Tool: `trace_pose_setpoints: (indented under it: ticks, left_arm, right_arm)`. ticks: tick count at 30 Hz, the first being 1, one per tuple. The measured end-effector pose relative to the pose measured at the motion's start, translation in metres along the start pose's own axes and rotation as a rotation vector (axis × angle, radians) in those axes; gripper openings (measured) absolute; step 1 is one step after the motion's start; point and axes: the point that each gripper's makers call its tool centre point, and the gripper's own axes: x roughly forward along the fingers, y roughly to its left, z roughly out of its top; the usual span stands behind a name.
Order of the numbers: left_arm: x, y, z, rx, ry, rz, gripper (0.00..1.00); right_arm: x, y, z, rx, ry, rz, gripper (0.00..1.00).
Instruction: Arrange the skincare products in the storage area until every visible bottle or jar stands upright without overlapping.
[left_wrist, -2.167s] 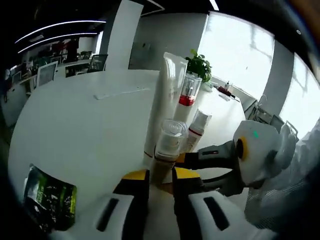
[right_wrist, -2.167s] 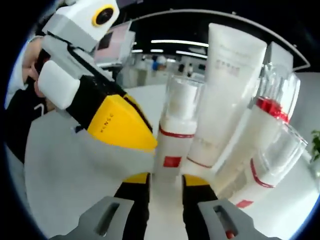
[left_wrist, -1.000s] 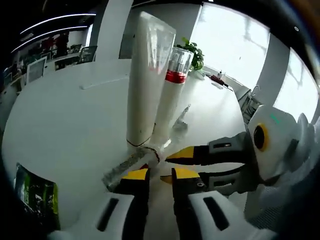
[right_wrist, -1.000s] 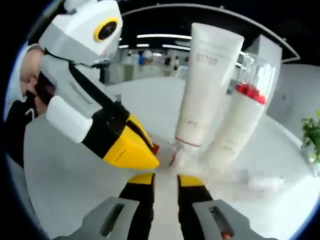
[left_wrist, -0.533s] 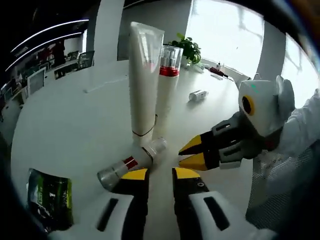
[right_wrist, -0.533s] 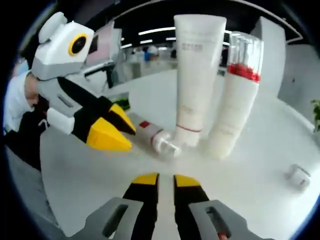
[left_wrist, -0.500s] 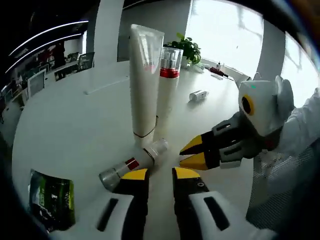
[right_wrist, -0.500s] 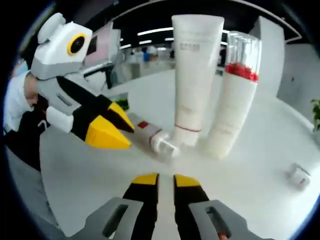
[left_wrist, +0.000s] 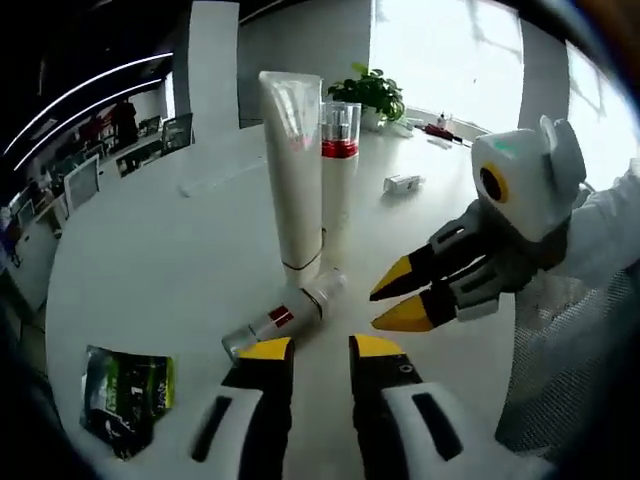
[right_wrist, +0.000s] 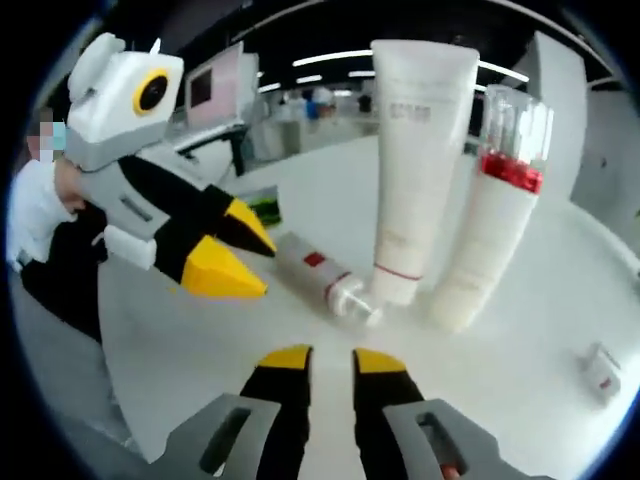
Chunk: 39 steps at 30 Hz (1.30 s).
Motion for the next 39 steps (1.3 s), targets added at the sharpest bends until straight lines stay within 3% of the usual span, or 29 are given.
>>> trace_pose_setpoints:
  ticks: [5, 11, 21, 24, 26, 32, 37, 39]
  left_arm:
    - [0.001, 0.007, 0.004, 0.123, 0.026, 0.02, 0.19]
    - [0.006, 0.008, 0.003, 0.213, 0.076, 0.019, 0.21]
    - [0.012, 0.015, 0.007, 0.3, 0.102, 0.034, 0.32]
    - [0.017, 0.02, 0.0, 0.393, 0.165, 0.026, 0.34]
    - [0.019, 0.024, -0.002, 0.409, 0.188, 0.038, 0.34]
    - [0.026, 0.027, 0.002, 0.448, 0.205, 0.018, 0.34]
    - [0.033, 0.032, -0.002, 0.506, 0.263, -0.012, 0.34]
    - [0.035, 0.03, -0.006, 0.541, 0.3, -0.051, 0.33]
  right_arm:
    - [-0.009, 0.003, 0.009, 0.026, -0.014, 0.028, 0.09]
    - [-0.018, 0.006, 0.014, 0.022, -0.03, 0.047, 0.09]
    - [-0.027, 0.012, 0.016, 0.012, -0.039, 0.089, 0.08]
    - [-0.023, 0.009, 0.011, 0.026, -0.034, 0.087, 0.08]
    - [-0.021, 0.005, 0.007, 0.024, -0.018, 0.087, 0.08]
    - [-0.022, 0.007, 0.02, 0.058, -0.05, 0.108, 0.09]
    - [-0.021, 0.016, 0.022, 0.058, -0.046, 0.147, 0.09]
    - [-0.021, 0.016, 0.021, 0.058, -0.041, 0.152, 0.09]
